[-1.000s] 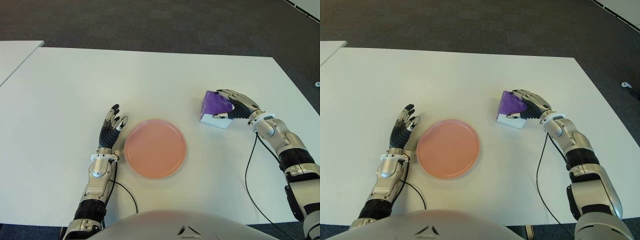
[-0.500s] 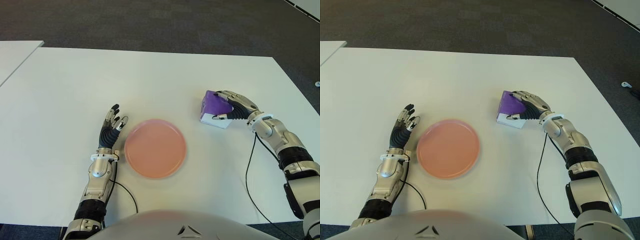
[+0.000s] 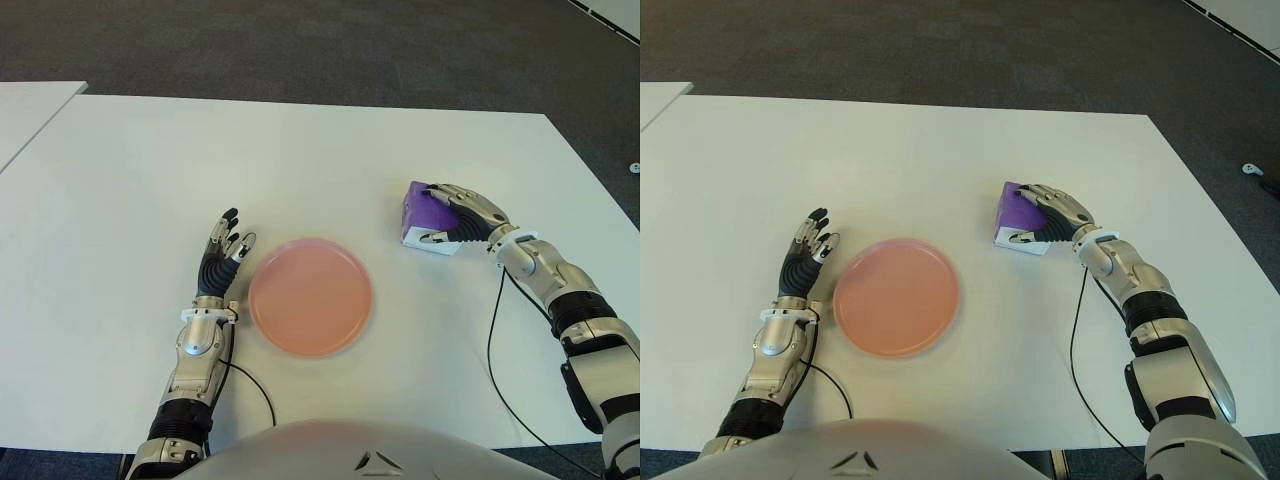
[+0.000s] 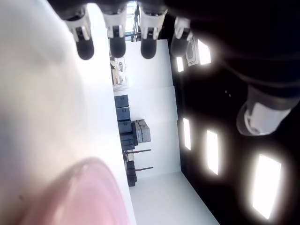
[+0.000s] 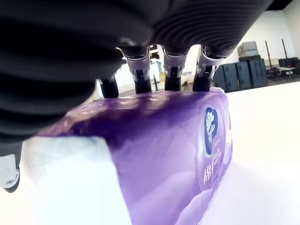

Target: Put the tissue paper into the plate.

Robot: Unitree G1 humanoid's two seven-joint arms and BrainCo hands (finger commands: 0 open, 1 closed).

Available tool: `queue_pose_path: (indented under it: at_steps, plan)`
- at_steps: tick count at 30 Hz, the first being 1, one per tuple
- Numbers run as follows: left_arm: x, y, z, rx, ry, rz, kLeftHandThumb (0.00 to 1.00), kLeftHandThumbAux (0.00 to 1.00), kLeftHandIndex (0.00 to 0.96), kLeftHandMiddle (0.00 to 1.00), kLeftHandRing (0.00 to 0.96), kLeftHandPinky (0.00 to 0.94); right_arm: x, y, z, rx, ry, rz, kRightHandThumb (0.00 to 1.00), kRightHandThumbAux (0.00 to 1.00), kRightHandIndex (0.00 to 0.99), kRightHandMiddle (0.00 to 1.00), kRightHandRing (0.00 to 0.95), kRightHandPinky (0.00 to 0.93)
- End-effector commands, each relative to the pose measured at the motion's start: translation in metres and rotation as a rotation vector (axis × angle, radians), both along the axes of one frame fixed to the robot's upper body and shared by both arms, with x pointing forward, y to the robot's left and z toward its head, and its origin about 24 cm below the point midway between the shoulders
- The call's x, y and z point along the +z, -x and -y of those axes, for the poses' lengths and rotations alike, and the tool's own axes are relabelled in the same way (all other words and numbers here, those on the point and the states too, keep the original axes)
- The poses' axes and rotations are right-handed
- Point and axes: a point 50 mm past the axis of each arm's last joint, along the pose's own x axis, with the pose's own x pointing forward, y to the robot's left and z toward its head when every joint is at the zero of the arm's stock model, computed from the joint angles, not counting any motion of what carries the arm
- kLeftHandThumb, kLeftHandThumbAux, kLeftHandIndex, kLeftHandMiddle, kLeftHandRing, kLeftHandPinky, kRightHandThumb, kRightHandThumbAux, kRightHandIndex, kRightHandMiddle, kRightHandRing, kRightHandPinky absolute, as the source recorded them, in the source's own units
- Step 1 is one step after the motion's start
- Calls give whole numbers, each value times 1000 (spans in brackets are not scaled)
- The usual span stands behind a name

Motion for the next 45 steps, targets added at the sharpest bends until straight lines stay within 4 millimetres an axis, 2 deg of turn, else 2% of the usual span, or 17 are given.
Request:
queue_pose_path:
  at_steps: [1, 16, 20, 22, 24, 33, 45]
  plan:
    - [-16, 10, -2, 19, 0, -84, 0, 464, 0, 0, 0, 0, -12, 1, -6, 19, 30, -37, 113, 452, 0, 0, 0, 0]
    - [-14, 12, 1, 5, 1, -77, 0, 456, 0, 0, 0, 0, -30, 1, -8, 4, 67, -67, 114, 436, 0, 0, 0, 0]
    - [-14, 12, -1, 9, 5, -82, 0, 460, 0, 0, 0, 0, -46, 6, -18, 6, 44, -119, 119, 422, 0, 0, 0, 0]
    - [-14, 13, -2, 9, 8, -84, 0, 462, 0, 0, 0, 0, -59, 7, -33, 13, 42, -148, 122, 416, 0, 0, 0, 0]
    - [-14, 13, -2, 10, 9, -84, 0, 464, 0, 0, 0, 0, -67, 9, -39, 17, 48, -167, 125, 415, 0, 0, 0, 0]
    - [-14, 14, -3, 11, 1, -76, 0, 470, 0, 0, 0, 0, -108, 39, -34, 0, 121, -239, 136, 443, 0, 0, 0, 0]
    - [-14, 15, -2, 22, 4, -83, 0, 458, 0, 0, 0, 0, -121, 48, -44, 65, 154, -317, 103, 456, 0, 0, 0, 0]
